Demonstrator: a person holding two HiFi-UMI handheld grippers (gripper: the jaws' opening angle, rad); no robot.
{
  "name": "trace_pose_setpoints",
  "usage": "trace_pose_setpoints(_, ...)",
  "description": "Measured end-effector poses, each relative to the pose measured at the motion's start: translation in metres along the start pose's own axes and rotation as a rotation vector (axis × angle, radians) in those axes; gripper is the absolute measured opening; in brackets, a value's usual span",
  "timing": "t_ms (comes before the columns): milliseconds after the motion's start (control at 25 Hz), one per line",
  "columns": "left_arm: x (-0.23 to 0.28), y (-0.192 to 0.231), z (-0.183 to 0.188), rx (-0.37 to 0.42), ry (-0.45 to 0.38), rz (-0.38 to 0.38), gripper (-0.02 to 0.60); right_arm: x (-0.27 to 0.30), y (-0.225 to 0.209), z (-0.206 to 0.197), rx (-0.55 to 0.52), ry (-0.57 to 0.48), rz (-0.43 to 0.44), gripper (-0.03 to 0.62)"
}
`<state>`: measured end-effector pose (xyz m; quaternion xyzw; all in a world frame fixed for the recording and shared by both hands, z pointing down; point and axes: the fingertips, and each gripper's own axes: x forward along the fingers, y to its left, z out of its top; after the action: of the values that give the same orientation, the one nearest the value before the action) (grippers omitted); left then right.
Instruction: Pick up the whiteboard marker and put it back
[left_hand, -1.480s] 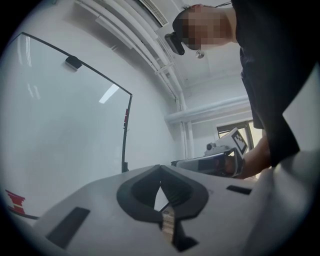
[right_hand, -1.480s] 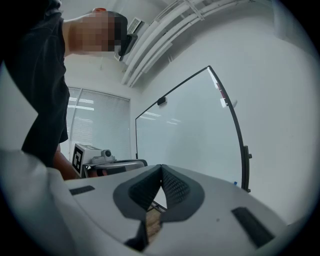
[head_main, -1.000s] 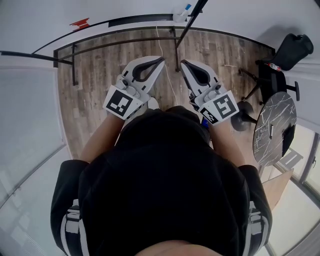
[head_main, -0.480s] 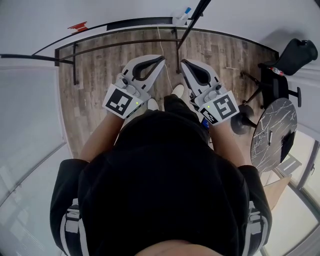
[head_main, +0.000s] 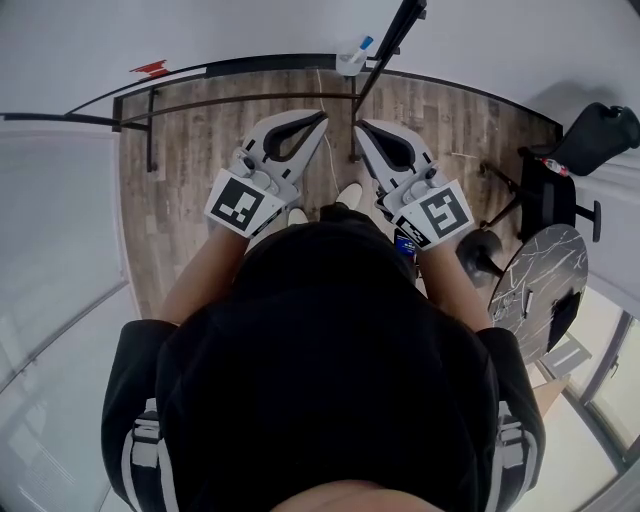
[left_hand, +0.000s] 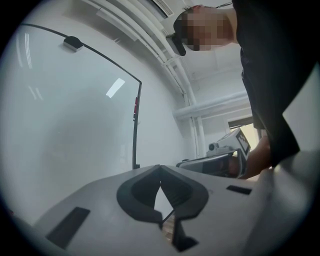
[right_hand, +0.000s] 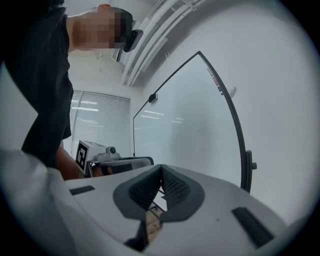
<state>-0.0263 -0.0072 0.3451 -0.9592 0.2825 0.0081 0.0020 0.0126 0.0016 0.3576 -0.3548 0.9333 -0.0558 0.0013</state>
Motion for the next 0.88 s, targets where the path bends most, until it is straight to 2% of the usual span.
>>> trace_pose_setpoints(440,0.053,0.008,-0.007,0.005,0.026,0.052,0.003,-0.007,-0.057,0.002,0.012,-0.009,0.038,0.0)
trace_pose_setpoints(640,0.069,0.004,0.002,0.009,-0.037,0.055,0.003,-0.015,-0.074,0.002,0.021,-0.013,0.047,0.0)
trace_pose_setpoints(800,0.076,0.005,-0.008,-0.003,0.021,0.082,0.003,-0.02,-0.086,0.0,0.025,-0.01,0.045,0.0)
trace_pose_setpoints(880,0.08,0.005,-0.01,-0.009,0.018,0.082,0.003,-0.021,-0.092,-0.003,0.034,-0.007,0.036,0.0)
